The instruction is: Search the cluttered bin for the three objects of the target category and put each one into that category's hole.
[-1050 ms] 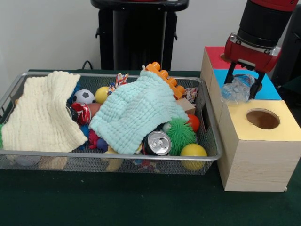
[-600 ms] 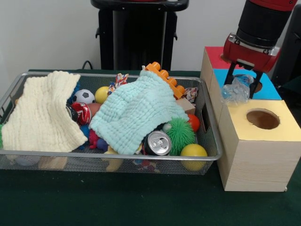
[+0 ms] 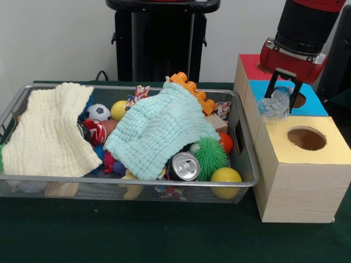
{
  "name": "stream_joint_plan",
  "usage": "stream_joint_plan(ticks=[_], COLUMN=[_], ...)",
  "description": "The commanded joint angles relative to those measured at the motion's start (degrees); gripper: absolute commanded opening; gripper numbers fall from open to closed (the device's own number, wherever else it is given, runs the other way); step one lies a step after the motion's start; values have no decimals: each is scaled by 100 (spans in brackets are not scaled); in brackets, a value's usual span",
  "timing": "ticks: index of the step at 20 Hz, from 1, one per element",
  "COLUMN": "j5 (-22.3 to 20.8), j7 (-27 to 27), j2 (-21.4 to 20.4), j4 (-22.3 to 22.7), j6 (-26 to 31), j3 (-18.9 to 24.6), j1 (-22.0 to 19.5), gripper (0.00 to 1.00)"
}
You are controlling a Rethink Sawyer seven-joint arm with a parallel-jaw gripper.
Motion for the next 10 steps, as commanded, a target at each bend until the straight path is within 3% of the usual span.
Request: stream_joint_plan(ticks=[1, 10], j5=[75, 141], j7=[1210, 1396], j2=[190, 15], j4=[217, 304], j6=[342, 640], j3=[707, 697], j1=[-176, -33], gripper=[0, 0])
